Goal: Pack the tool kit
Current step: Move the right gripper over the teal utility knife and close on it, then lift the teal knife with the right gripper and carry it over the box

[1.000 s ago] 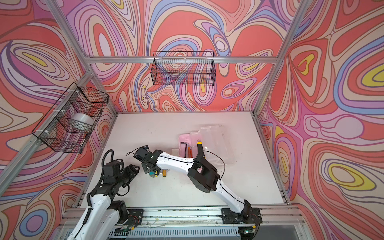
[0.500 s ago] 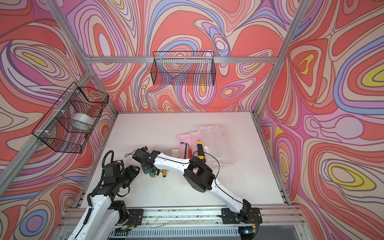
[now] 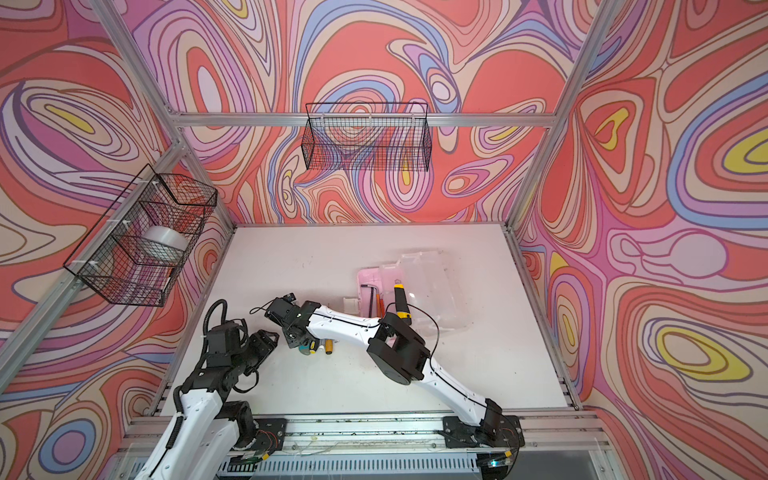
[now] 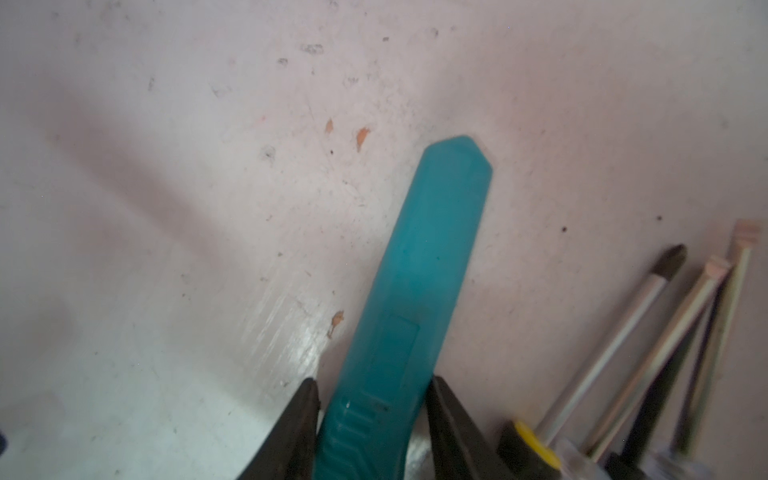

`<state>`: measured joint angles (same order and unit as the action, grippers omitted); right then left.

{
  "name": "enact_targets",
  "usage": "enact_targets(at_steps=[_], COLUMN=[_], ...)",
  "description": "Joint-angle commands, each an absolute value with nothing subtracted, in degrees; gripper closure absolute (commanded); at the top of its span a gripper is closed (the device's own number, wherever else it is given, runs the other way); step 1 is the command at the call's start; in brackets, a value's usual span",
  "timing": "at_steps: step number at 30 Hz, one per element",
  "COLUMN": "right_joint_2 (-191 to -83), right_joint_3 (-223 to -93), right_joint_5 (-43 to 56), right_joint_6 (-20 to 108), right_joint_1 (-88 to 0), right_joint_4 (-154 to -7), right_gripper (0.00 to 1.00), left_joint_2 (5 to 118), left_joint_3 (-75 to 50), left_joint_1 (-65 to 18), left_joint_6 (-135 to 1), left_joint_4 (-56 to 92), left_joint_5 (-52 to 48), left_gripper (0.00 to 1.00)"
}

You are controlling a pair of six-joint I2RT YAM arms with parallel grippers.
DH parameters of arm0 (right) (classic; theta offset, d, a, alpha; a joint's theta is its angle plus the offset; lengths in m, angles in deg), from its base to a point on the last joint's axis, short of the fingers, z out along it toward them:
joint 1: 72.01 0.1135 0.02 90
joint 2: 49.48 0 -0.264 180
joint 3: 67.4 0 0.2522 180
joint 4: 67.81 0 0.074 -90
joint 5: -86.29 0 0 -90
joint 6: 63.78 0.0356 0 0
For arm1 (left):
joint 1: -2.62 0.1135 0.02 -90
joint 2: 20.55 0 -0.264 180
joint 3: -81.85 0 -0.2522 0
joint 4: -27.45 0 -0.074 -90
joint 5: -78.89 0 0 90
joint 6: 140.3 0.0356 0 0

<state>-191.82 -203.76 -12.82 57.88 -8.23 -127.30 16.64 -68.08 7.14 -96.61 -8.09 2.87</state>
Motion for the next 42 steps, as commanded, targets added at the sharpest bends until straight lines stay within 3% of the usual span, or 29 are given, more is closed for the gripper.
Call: enact_targets(at_steps=[1, 13, 31, 42], right_joint_2=[-192.15, -190.13, -177.03, -158.12], right_joint_3=[-202.69, -200.57, -192.53, -177.35], right_joint_5=[-13.73, -13.56, -14.31, -22.83], right_joint_6=[57.97, 58.09, 56.34, 55.6], right_joint_1=[-8.19, -8.2, -8.53, -16.58], right_joint_4=[-127.18, -124.83, -117.68, -119.9], right_gripper=[0.58, 0.66, 0.68, 0.69], left_joint_2=[16.28, 16.38, 18.56, 22.51], left_joint_3=[-66.7, -66.73, -63.21, -62.06], left_joint_1=[7.46, 7.39, 7.46, 6.01], left_joint_6=[-95.58, -95.74, -95.04, -94.25], left_joint_4=[-9.49, -9.14, -8.81, -3.3], left_joint_5=[1.84, 1.89, 1.14, 5.05], left_gripper=[0.35, 0.35, 0.36, 0.39])
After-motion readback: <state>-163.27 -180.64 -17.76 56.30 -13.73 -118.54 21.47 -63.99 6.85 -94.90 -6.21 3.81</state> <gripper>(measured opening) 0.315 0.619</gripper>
